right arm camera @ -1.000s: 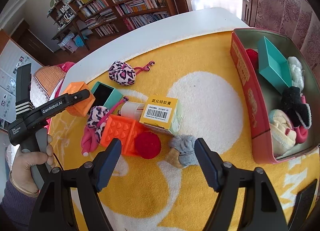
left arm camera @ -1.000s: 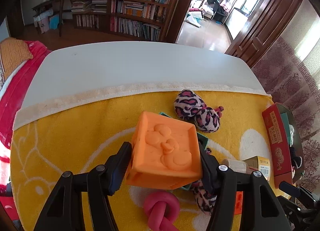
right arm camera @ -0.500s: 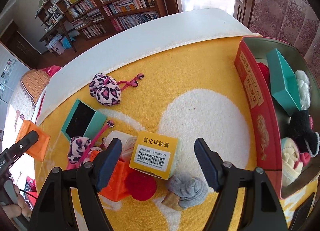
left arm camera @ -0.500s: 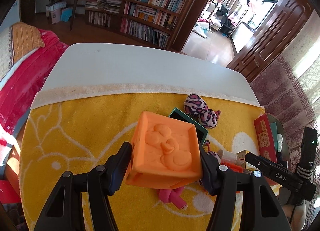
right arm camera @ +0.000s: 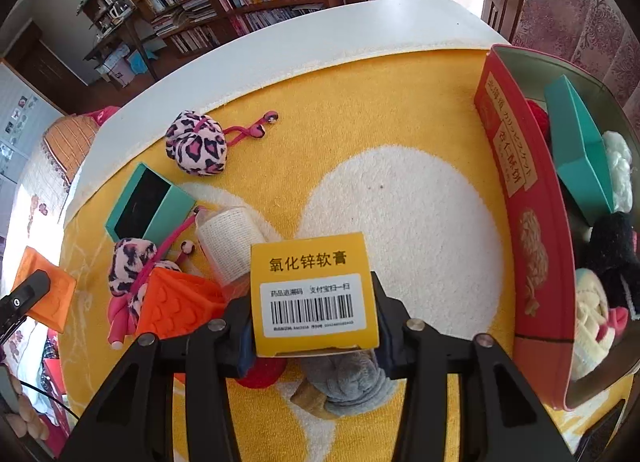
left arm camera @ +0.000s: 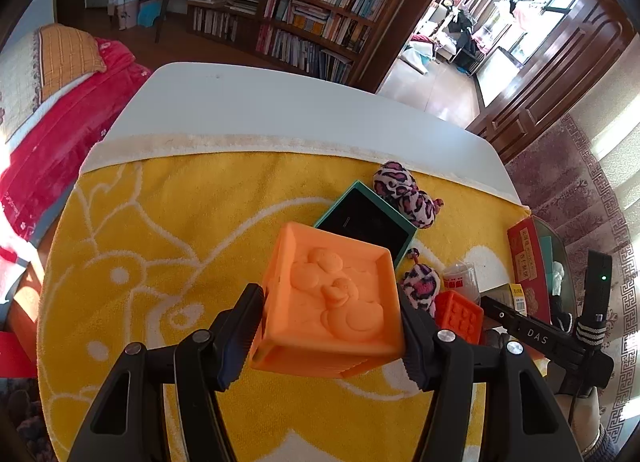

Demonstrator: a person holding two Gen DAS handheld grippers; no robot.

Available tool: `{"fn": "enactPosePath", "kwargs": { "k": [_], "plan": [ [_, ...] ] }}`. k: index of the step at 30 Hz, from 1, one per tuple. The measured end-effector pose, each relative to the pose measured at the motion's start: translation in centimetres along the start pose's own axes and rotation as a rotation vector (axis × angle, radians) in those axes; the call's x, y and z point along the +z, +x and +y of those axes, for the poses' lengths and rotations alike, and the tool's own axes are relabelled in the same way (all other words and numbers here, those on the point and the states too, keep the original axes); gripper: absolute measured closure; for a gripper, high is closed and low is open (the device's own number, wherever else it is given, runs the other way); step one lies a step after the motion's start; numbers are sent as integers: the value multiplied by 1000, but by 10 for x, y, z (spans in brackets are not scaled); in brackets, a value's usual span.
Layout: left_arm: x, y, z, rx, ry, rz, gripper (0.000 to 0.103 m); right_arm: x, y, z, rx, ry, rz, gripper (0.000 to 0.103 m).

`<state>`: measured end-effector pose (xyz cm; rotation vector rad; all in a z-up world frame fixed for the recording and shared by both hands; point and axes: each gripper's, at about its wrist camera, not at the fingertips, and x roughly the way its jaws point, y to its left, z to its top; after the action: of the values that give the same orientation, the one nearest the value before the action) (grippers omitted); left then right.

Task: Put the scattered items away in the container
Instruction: 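Lift the orange cube with the left gripper while the right grasps the yellow medicine box, then carry the orange cube and yellow medicine box into the red tin and release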

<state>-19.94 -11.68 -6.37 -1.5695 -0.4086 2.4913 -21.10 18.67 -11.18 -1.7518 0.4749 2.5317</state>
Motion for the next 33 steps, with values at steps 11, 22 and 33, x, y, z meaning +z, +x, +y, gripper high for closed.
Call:
{"fn": "enactPosePath", "kwargs": {
  "k": [11,22,33],
  "plan": [
    [-14,-8,-51,-21,39,0,39,-8,-61,-12,71,-41,-95,53],
    [-27,-21,-120,-50,100,-18,39,-12,-115,-80,56,22,-193,53],
    [-36,-12,-221,-122,213,-16,39,-22,-146,-173,-20,122,-241,53]
  ]
}}
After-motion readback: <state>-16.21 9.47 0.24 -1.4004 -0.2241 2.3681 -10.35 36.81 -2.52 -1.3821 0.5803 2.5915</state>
